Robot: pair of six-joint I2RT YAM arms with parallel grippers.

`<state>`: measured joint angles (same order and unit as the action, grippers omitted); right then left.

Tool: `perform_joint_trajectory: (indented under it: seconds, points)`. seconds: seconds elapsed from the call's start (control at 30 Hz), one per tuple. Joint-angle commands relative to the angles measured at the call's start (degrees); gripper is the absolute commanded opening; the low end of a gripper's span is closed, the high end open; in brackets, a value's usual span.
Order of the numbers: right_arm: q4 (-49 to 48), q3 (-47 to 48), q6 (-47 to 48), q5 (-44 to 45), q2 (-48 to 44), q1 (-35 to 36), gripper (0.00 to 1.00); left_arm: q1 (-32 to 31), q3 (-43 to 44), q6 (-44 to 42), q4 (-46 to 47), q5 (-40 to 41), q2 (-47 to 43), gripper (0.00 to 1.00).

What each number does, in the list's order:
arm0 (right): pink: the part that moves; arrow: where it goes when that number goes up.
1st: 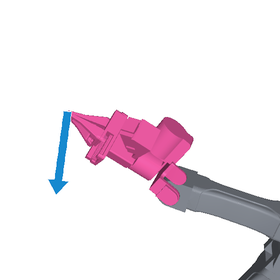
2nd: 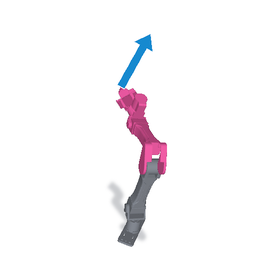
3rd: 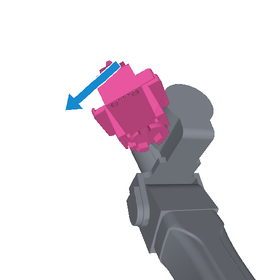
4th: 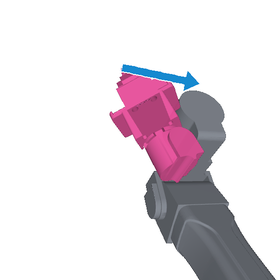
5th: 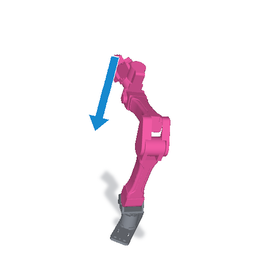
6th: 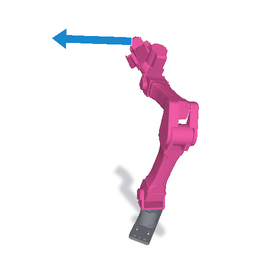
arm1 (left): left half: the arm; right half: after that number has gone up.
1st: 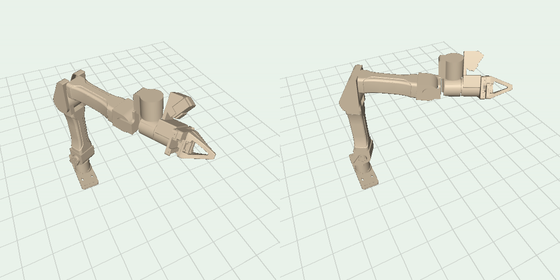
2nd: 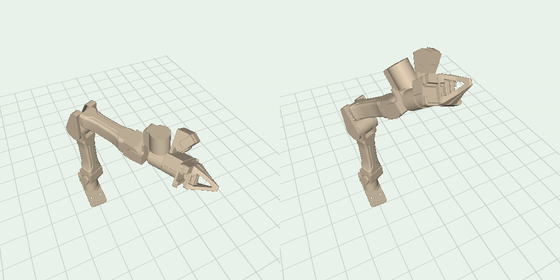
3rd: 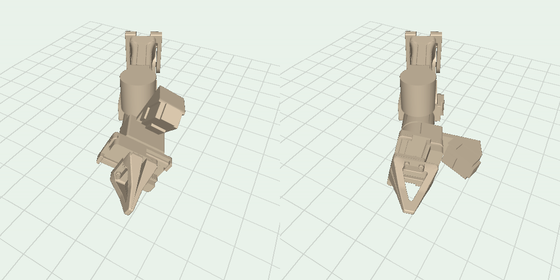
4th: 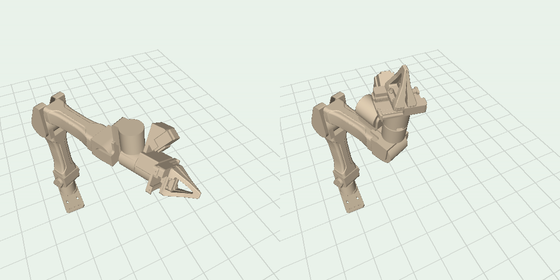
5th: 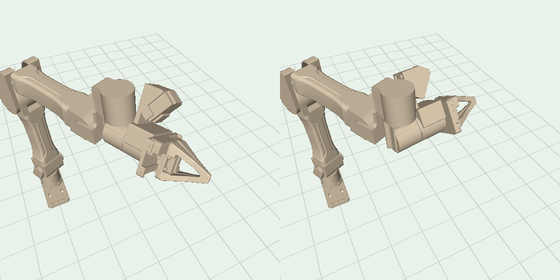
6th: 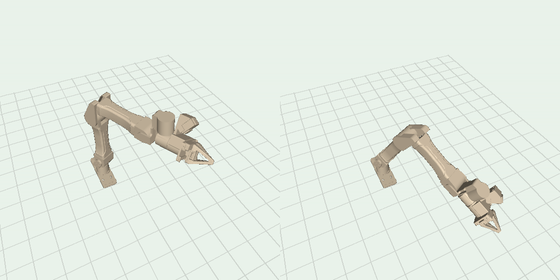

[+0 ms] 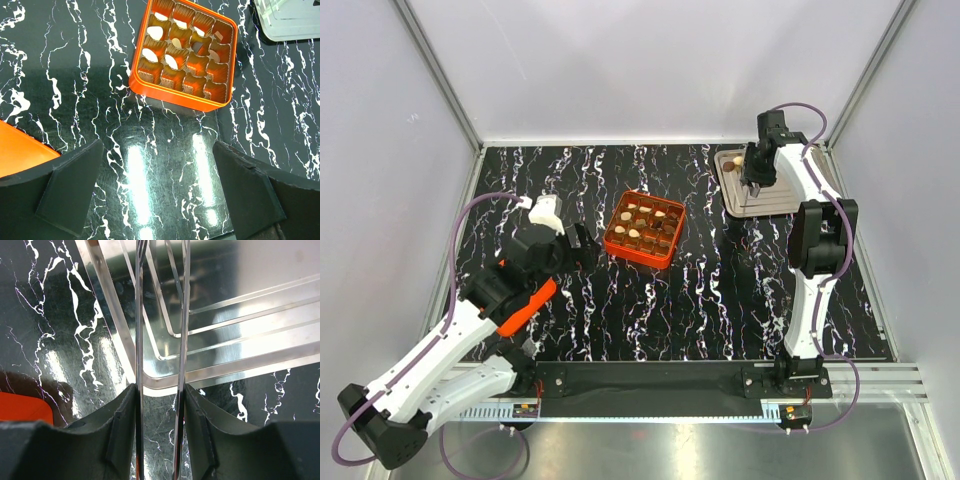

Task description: Pack the chocolate

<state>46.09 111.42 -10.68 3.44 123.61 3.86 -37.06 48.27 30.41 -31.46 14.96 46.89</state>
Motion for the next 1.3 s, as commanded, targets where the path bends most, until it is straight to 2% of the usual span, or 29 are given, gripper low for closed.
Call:
perform_joint_trajectory:
  seconds: [0.0,0.23,0.53,0.83,1.03,1.27]
  points:
    - [-1.8,1.6,1.1,-0.9,-1.3,0.1,0.46,0.0,1.4,-0.7,3.5,0.0,0.5,0.99]
    - [-1.3,3.4,1.2,-1.7,-0.2,0.1,0.46,0.0,1.4,-0.5,3.5,0.0,0.4,0.99]
    - [-3.8,0.6,-0.4,-3.1,-3.7,0.2,0.46,0.0,1.6,-0.5,3.7,-0.2,0.8,0.99]
    - [-3.5,5.1,-0.2,-3.1,-0.9,0.2,0.46,0.0,1.7,-0.5,3.3,0.2,0.7,0.99]
    - [-6.0,3.3,-1.5,-4.7,-2.0,0.1,0.47,0.0,1.9,-0.5,3.4,0.2,0.9,0.99]
    - [-5.3,6.1,0.1,-4.7,1.2,0.1,0.48,0.0,2.0,-0.5,3.3,0.3,1.3,0.99]
